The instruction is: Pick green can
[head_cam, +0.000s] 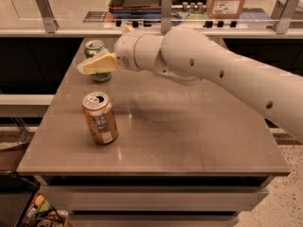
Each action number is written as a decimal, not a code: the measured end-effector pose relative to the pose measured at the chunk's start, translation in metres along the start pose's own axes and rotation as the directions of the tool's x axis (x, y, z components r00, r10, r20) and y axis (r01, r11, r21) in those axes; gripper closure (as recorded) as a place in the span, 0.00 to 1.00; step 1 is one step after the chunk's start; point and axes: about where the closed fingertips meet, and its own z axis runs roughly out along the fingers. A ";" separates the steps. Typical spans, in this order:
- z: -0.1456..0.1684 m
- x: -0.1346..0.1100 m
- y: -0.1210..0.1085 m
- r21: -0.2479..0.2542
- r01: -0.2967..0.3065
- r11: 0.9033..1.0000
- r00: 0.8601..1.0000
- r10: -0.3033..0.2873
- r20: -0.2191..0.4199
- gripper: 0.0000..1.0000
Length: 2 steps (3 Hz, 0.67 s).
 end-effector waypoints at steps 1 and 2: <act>0.023 0.003 -0.001 -0.048 -0.035 0.998 0.999 0.036 0.029 0.00; 0.042 0.009 -0.006 -0.076 -0.072 0.995 0.996 0.076 0.055 0.00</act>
Offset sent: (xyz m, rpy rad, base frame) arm 0.0520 0.0351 -0.0275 0.1414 0.0770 0.0824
